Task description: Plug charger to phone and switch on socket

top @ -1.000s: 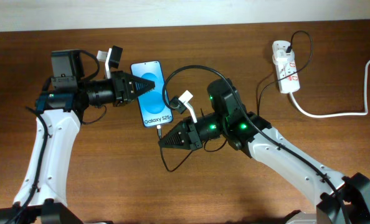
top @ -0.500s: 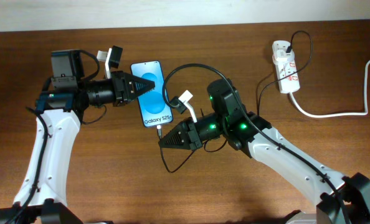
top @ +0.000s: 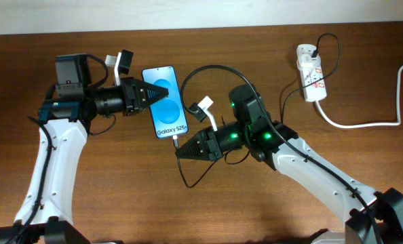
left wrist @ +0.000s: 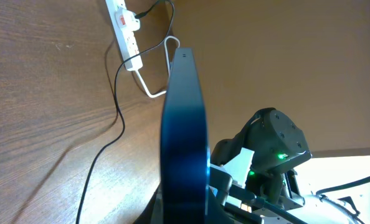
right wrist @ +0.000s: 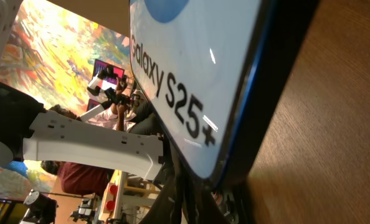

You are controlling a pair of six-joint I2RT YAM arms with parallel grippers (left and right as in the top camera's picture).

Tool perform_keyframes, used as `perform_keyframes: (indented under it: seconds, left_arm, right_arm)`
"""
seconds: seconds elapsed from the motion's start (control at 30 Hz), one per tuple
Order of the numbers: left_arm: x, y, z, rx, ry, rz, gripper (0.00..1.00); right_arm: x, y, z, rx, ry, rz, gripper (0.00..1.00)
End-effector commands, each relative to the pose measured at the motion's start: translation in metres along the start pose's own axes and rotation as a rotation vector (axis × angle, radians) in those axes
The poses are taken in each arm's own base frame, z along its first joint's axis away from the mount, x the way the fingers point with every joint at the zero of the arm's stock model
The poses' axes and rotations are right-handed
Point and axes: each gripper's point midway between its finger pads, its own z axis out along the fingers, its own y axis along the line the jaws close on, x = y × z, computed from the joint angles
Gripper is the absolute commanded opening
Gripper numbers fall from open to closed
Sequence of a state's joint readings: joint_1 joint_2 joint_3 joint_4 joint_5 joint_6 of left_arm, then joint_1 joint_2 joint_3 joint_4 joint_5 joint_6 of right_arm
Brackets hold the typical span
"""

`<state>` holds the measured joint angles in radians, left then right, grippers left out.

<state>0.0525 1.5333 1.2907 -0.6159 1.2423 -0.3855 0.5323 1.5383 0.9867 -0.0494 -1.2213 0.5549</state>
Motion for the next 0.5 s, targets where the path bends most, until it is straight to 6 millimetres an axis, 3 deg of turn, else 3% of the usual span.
perform_keyframes:
  seconds: [0.0,0.47]
  left_arm:
    - [-0.0011,-0.0193,-0.0022,0.048,0.008,0.060,0.00]
    - [-0.0012,-0.0192,-0.0022,0.047,0.008,0.060,0.00]
  right_arm:
    - [-0.0015,-0.0007,0.0003,-0.001,-0.001,0.002,0.04]
    - [0.0030,0.0066,0.0001,-0.044,0.026,-0.002,0.04]
